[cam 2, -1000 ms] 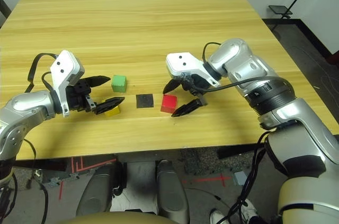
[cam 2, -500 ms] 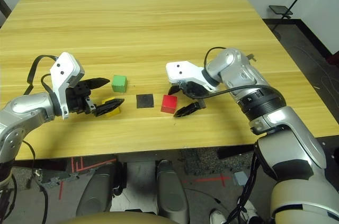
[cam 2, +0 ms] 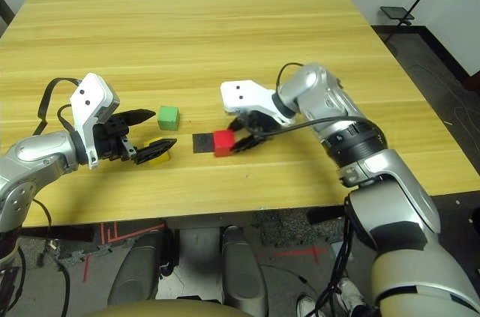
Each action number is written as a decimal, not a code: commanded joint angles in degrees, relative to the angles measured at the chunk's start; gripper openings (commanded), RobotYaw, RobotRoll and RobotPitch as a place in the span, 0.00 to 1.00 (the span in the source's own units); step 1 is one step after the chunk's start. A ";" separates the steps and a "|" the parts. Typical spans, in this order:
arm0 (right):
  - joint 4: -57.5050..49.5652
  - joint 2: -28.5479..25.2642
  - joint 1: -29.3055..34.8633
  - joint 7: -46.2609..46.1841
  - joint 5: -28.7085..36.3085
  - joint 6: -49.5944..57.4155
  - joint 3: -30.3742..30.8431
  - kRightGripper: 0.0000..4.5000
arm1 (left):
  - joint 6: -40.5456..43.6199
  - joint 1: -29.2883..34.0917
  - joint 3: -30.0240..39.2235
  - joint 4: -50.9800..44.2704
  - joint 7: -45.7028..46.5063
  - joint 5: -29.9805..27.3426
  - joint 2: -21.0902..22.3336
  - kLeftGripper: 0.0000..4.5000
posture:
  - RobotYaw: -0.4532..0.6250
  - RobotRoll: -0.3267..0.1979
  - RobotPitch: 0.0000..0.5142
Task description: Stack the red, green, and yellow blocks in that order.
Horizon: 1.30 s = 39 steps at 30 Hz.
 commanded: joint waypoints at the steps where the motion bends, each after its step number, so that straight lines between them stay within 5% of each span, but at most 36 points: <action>1: 3.50 2.07 -1.54 -0.81 -1.82 -1.98 0.07 0.46 | 0.50 0.17 0.12 -0.54 0.36 0.14 0.20 1.00 | 0.88 0.14 0.29; 24: 9.87 7.42 -2.34 -0.65 -6.38 -3.22 0.40 0.46 | 1.96 2.67 1.95 -2.68 2.20 -0.48 0.19 1.00 | 0.92 0.15 0.35; 31: 11.20 7.95 -1.22 -1.18 -6.08 -2.77 -0.46 0.98 | 1.30 1.02 1.62 -0.76 1.22 -0.01 0.61 1.00 | 0.90 0.17 0.34; 39: 16.36 4.51 -7.24 -1.20 0.22 -3.35 -10.70 0.99 | -5.78 -7.36 -2.37 9.37 -7.77 4.81 5.63 1.00 | 0.83 0.26 0.26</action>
